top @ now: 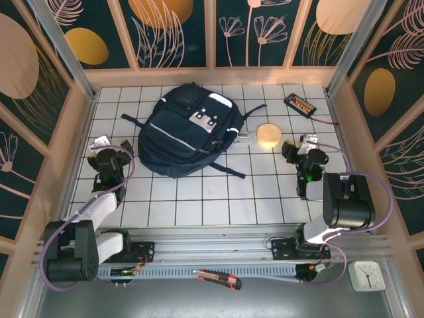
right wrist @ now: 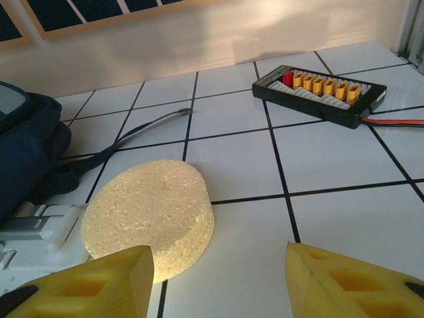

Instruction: Pack the student bag

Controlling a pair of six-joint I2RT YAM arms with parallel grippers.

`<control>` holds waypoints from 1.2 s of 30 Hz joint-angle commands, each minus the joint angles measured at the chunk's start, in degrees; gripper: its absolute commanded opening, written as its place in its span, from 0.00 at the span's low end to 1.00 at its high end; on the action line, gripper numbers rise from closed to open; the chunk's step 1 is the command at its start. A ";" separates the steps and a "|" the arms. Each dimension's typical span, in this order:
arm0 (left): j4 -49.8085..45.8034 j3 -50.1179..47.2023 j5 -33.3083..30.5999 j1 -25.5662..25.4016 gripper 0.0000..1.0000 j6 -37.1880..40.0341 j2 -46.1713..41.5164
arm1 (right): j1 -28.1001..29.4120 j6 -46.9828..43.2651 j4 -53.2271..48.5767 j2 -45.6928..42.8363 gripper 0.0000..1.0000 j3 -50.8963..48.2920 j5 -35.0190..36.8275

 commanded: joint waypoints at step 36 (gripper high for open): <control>45.69 -9.59 13.50 0.59 0.99 6.68 20.34 | 1.50 -3.56 26.78 2.70 0.56 -10.94 -1.27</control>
